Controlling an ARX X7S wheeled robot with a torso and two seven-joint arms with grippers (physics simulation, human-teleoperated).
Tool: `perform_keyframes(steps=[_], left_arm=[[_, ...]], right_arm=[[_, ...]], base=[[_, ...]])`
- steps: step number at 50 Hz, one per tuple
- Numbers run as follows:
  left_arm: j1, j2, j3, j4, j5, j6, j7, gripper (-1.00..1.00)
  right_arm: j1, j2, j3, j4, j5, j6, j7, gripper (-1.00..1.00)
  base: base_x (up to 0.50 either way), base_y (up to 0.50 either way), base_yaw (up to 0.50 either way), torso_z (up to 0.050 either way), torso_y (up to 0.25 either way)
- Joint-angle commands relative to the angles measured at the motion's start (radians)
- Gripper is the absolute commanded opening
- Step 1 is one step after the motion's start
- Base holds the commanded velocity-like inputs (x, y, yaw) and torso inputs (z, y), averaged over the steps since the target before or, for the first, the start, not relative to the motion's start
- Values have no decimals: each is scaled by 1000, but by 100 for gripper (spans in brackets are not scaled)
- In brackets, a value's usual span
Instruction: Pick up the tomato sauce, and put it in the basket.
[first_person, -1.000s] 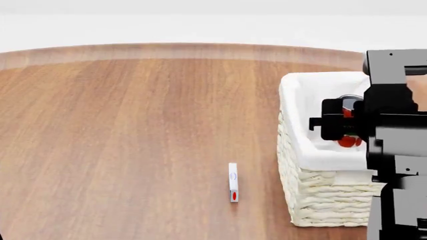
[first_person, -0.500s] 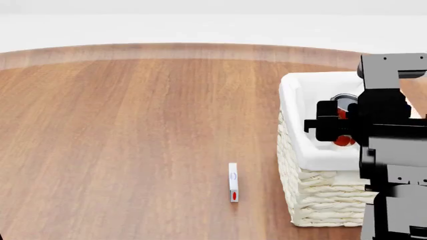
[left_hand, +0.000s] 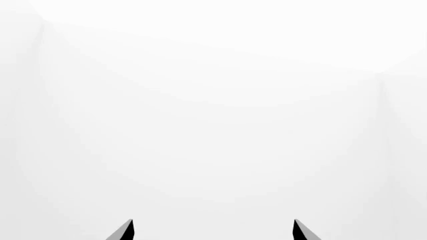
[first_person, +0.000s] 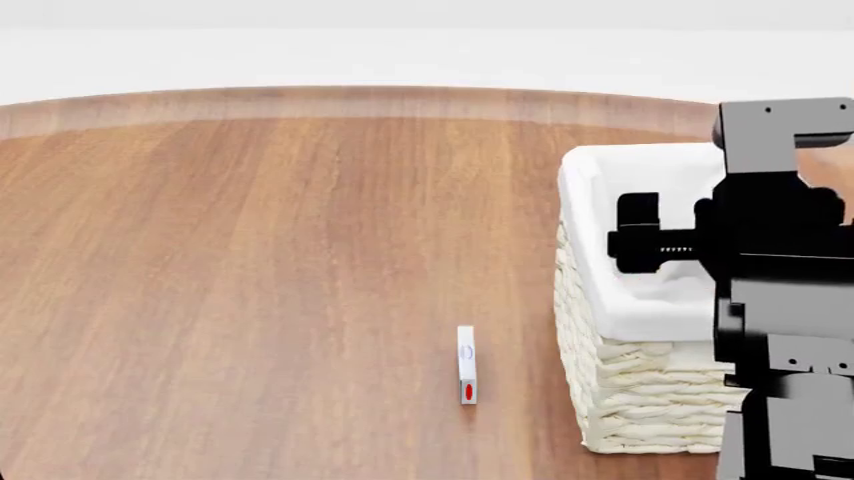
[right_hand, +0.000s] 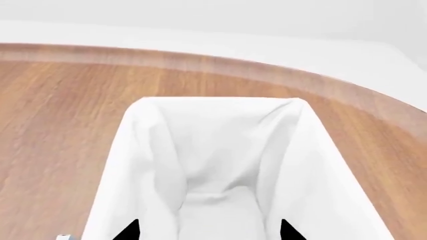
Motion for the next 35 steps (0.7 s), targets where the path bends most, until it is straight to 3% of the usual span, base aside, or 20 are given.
perform_keyframes(steps=[1,15,20,22,28,30,34,35], left_arm=[[1,-2,2,-3,-1,4,-1,100],[8,-4,4,-11,0,16,0,100],[7,-5,3,-18,-4,20,0,100],[8,-3,10,-22,2,22,3,100],[2,2,32,-16,13,13,7,100],[3,0,31,-18,14,13,7,100],[8,-2,35,-18,23,15,8,100],[9,-1,39,-21,28,16,9,100]], right_arm=[[1,3,7,0,-5,-21,18,100],[-4,2,7,0,-9,-35,26,100],[5,-18,-58,-1,-65,-226,98,100],[-31,-37,-149,-10,-156,-326,174,100],[-404,-56,-165,-695,-193,-190,233,100],[-488,-67,-174,-828,-196,-168,235,100],[-628,-75,-184,-982,-230,-240,330,100],[-691,-56,-198,-1055,-276,-331,399,100]], base=[[0,0,0,0,0],[0,0,0,0,0],[0,0,0,0,0],[0,0,0,0,0],[0,0,0,0,0],[0,0,0,0,0],[0,0,0,0,0],[0,0,0,0,0]])
